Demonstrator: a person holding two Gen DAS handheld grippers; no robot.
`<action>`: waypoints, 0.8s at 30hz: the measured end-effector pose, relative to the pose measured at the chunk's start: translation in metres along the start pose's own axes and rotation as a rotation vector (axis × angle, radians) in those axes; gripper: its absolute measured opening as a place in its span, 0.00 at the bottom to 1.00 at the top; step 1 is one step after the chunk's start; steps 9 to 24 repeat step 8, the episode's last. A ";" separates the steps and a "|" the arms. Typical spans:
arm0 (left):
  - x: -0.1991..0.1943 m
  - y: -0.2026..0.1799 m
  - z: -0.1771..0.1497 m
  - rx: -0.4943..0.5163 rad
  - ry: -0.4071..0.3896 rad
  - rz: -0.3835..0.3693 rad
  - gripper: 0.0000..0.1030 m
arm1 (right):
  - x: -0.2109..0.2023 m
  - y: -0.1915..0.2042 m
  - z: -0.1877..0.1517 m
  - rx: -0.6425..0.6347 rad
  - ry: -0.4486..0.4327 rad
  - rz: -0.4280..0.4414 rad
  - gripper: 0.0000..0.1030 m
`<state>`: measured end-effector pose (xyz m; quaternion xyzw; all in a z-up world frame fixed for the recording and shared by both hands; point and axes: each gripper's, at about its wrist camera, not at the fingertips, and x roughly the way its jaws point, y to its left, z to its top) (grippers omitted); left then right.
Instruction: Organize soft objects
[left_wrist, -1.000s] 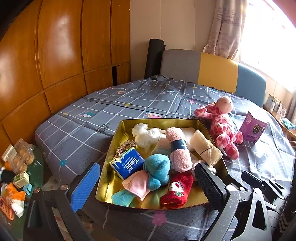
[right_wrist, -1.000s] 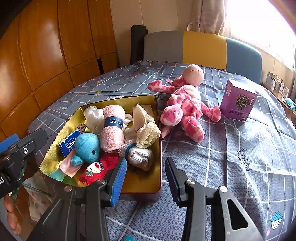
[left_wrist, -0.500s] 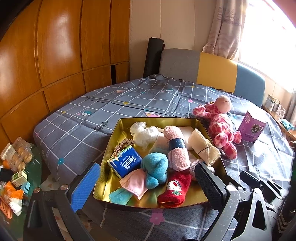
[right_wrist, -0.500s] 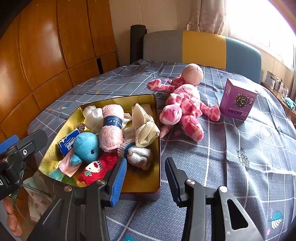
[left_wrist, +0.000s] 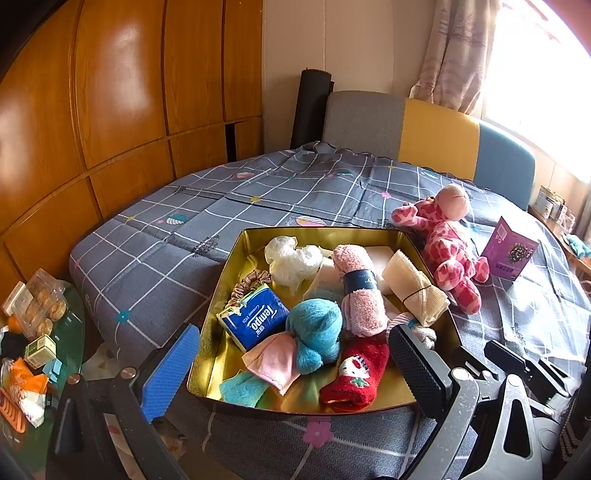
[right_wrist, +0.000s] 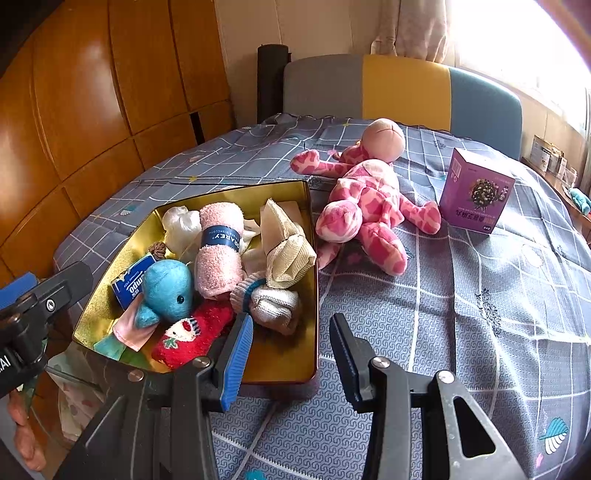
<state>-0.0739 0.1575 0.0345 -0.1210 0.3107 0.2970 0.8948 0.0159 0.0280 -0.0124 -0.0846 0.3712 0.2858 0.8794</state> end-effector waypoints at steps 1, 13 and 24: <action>0.000 0.000 0.000 0.000 0.000 0.000 1.00 | 0.000 0.000 0.000 0.001 0.000 0.000 0.42; 0.008 -0.002 -0.001 0.006 0.028 -0.012 0.98 | -0.002 -0.005 0.002 0.022 -0.014 -0.009 0.42; 0.008 -0.002 -0.001 0.006 0.028 -0.012 0.98 | -0.002 -0.005 0.002 0.022 -0.014 -0.009 0.42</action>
